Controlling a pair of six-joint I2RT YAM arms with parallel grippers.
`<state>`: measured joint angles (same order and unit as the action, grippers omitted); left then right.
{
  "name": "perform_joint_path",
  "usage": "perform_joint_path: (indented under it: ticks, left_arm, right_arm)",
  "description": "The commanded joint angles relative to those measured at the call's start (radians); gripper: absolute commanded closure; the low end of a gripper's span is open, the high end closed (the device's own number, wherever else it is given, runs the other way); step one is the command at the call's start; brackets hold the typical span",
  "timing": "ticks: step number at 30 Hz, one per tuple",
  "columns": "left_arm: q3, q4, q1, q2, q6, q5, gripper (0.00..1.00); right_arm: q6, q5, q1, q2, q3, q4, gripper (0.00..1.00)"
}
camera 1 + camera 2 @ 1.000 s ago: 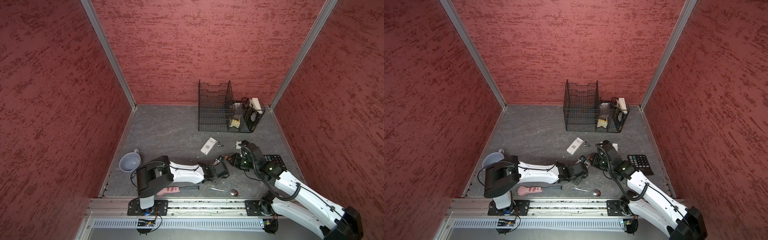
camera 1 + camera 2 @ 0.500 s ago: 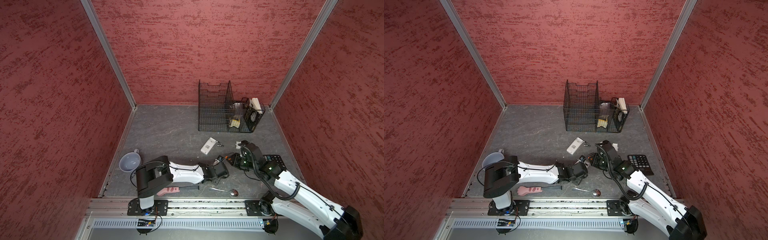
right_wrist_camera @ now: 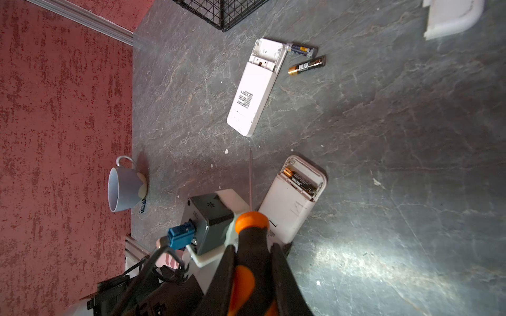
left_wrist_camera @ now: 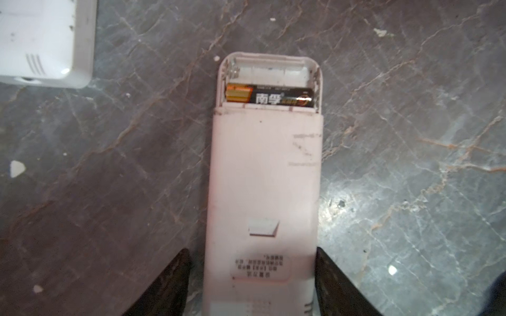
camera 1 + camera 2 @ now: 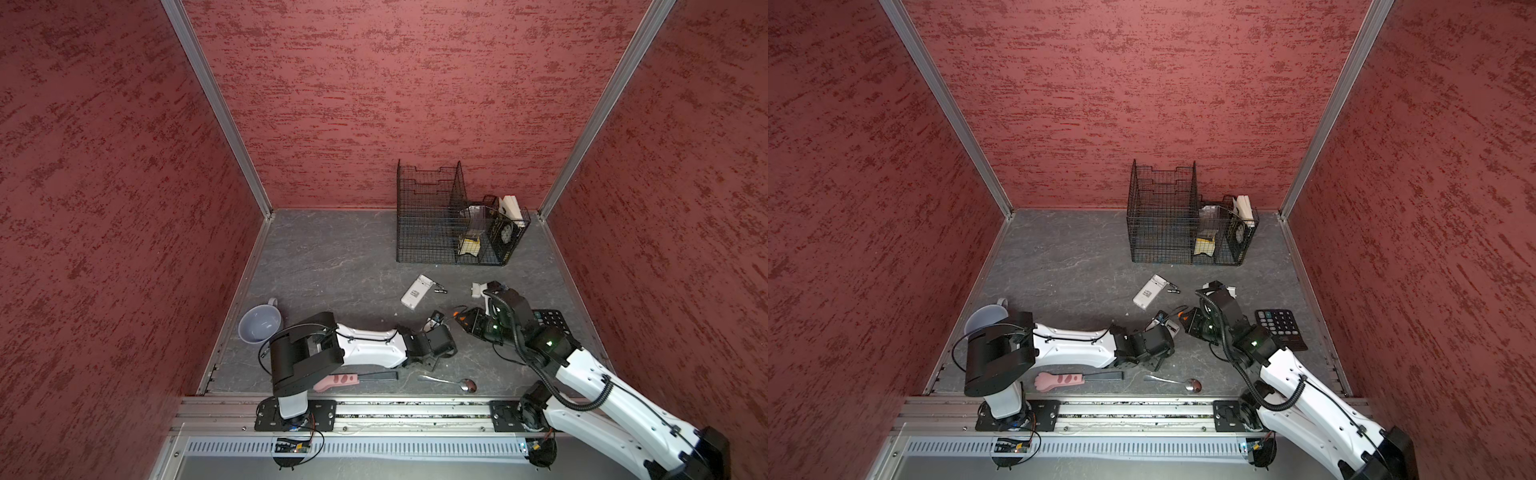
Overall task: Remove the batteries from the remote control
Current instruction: 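Rotate the held remote with the left gripper while right draws screwdriver back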
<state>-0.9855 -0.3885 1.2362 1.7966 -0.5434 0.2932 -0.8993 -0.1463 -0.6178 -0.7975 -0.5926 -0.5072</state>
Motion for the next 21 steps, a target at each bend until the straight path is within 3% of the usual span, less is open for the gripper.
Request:
perform_joint_path:
  ticks: [1, 10, 21]
  left_arm:
    - [0.088, -0.230, -0.006, 0.069, -0.073, -0.061, 0.28]
    - [0.094, -0.245, -0.061, 0.050, -0.078, -0.012, 0.23]
    - [0.039, -0.191, -0.117, 0.050, -0.041, -0.061, 0.21]
  right_arm:
    - [0.017, 0.016, 0.004, 0.005, 0.001, -0.012, 1.00]
    - [0.025, 0.000, 0.004, -0.002, 0.015, 0.003, 1.00]
    - [0.013, 0.001, 0.004, 0.039, 0.037, -0.017, 1.00]
